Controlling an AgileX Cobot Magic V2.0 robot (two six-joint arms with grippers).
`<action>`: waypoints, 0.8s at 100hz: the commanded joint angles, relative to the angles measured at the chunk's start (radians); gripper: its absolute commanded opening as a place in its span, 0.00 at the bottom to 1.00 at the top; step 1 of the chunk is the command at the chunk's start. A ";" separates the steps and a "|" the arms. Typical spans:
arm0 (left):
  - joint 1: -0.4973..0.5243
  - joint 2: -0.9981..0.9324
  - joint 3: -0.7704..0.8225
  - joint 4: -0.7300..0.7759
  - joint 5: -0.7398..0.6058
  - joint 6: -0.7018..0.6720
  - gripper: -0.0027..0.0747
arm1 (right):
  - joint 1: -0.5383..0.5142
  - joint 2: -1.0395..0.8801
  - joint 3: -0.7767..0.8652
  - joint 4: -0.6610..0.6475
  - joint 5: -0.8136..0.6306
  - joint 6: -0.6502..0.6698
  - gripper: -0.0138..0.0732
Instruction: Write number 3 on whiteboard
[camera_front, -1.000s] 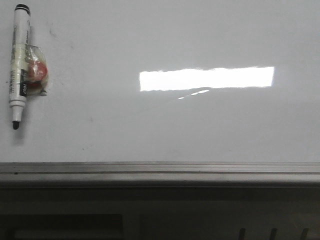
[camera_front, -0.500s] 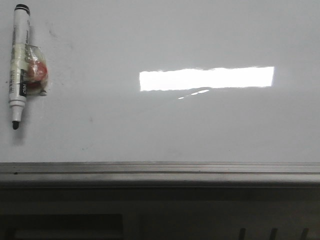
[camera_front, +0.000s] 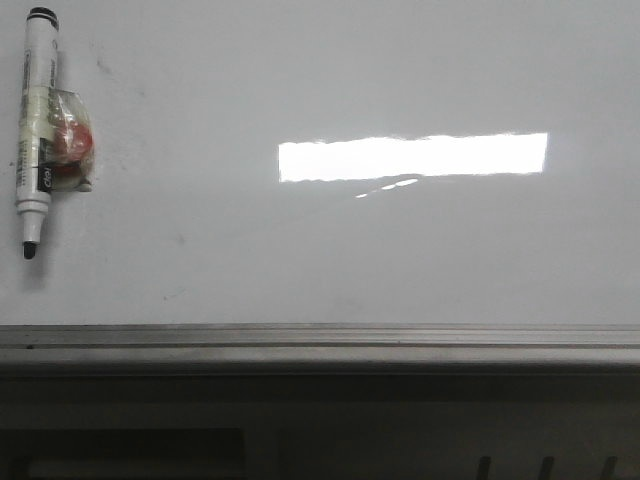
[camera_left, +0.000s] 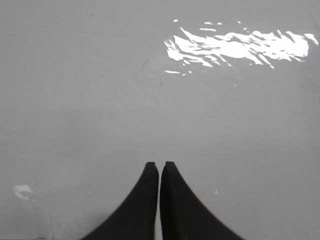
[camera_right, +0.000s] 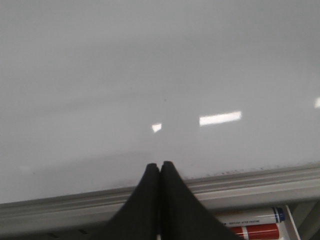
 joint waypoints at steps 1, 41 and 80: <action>0.003 0.079 -0.098 -0.015 -0.037 -0.015 0.01 | -0.006 0.089 -0.083 0.054 -0.055 0.001 0.08; -0.018 0.211 -0.193 -0.127 0.003 0.001 0.20 | 0.002 0.119 -0.147 0.088 -0.021 0.001 0.08; -0.078 0.299 -0.139 -0.121 -0.264 0.070 0.59 | 0.002 0.119 -0.147 0.062 -0.030 0.001 0.08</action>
